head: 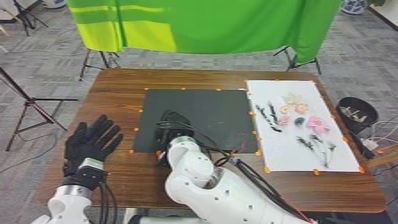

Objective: Arrange flowers

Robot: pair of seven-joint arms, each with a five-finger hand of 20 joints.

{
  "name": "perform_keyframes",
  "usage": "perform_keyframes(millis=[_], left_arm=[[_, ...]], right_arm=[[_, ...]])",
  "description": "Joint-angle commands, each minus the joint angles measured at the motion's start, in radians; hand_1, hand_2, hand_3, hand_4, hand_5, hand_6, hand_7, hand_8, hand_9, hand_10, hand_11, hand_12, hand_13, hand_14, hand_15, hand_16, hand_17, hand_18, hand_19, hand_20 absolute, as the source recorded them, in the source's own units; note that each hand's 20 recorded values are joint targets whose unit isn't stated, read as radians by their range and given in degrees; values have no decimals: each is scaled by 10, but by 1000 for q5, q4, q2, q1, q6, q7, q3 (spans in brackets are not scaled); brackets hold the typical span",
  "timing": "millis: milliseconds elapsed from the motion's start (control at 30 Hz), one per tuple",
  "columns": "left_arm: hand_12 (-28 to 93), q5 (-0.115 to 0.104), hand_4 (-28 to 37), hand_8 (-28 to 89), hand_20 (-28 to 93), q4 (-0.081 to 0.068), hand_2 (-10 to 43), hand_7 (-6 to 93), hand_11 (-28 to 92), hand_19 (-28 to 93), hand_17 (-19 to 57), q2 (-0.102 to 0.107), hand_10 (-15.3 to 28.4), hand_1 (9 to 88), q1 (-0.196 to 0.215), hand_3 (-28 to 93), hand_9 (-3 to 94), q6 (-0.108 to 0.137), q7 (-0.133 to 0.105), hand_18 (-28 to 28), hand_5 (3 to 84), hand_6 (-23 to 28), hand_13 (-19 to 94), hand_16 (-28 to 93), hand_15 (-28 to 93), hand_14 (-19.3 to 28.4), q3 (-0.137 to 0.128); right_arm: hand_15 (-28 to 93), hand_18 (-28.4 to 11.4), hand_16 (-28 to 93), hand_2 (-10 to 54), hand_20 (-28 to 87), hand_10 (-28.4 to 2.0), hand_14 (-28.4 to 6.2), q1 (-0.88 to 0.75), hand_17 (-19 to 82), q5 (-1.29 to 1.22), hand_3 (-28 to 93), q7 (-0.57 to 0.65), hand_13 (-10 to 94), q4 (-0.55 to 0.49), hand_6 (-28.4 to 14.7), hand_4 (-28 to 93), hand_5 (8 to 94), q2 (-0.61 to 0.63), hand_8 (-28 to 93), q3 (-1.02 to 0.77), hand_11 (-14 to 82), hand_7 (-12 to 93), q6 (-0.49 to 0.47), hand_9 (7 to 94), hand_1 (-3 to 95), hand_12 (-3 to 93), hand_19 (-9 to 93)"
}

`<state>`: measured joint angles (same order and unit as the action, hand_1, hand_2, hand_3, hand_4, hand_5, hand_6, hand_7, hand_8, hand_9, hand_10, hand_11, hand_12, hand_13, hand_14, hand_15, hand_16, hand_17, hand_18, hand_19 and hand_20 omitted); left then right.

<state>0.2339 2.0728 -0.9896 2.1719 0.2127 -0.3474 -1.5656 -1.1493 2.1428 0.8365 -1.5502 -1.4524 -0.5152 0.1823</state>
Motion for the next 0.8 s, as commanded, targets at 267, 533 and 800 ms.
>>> perform_keyframes(millis=[267, 533, 800], left_arm=[[134, 4, -276, -69, 167, 3, 125, 126, 261, 435, -58, -1, 155, 309, 10, 699, 371, -1, -7, 170, 465, 101, 274, -61, 462, 173, -11], [133, -4, -263, -70, 168, 2, 110, 129, 269, 437, -59, -3, 157, 316, 9, 698, 368, -3, -15, 170, 463, 102, 273, -64, 468, 173, -9], [131, -15, -271, -71, 168, 14, 123, 127, 269, 438, -59, -31, 158, 307, 57, 697, 367, -11, -45, 170, 463, 105, 272, -66, 471, 175, -46]], right_arm=[[446, -205, 378, -95, 115, -87, -86, -18, 324, 64, 777, -23, 798, -17, -34, -281, 561, 5, 117, 22, 174, 754, -70, 865, 514, 439, 654], [501, -213, 256, -95, 115, -124, -112, -22, 312, 83, 805, -17, 771, -11, -63, -283, 543, 12, 80, 22, 303, 707, -79, 787, 431, 336, 655], [504, -220, 236, -95, 118, -171, -118, -7, 301, 56, 842, -39, 749, -120, -90, -283, 524, 102, -251, -22, 397, 735, 1, 717, 361, 237, 664]])
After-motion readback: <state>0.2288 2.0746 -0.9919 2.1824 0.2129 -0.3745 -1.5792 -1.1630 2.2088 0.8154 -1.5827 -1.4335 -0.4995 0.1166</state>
